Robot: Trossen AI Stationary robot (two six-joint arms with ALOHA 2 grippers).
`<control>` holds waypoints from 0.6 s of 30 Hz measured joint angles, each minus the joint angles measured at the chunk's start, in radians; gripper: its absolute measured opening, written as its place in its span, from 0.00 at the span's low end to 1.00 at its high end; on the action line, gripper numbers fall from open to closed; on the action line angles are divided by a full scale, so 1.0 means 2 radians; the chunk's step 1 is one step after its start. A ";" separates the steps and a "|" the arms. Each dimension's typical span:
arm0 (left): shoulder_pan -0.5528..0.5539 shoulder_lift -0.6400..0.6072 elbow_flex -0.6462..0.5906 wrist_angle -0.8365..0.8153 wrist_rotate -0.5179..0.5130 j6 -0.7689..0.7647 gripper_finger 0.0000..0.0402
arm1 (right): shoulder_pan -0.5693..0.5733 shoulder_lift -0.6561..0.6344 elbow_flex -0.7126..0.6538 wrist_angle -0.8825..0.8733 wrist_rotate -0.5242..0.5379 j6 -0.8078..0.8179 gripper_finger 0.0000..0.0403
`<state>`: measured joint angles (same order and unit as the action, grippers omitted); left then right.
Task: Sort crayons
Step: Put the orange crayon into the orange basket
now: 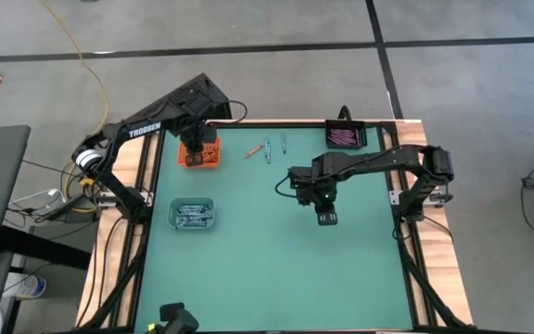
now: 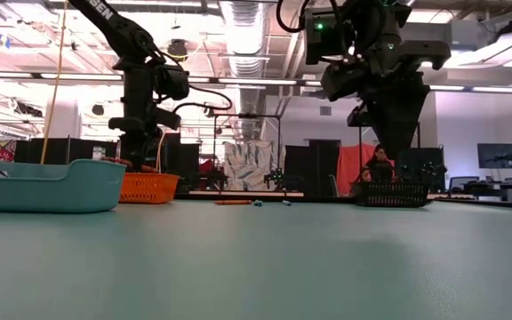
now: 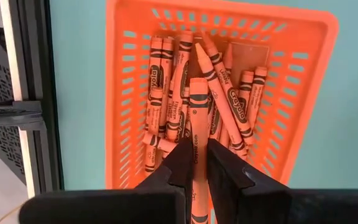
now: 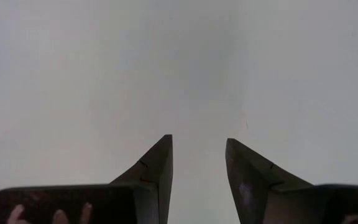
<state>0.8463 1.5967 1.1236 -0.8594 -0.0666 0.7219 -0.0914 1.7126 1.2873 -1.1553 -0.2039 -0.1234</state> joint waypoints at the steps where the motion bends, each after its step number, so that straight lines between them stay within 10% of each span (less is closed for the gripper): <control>1: 0.000 0.000 0.000 0.001 0.000 0.000 0.05 | 0.000 0.000 0.000 0.000 0.000 0.001 0.35; 18: 0.000 0.000 0.000 0.003 0.000 -0.005 0.05 | 0.000 0.000 0.000 0.000 0.000 0.006 0.35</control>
<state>0.8463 1.5967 1.1236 -0.8536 -0.0673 0.7124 -0.0914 1.7126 1.2873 -1.1555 -0.2041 -0.1116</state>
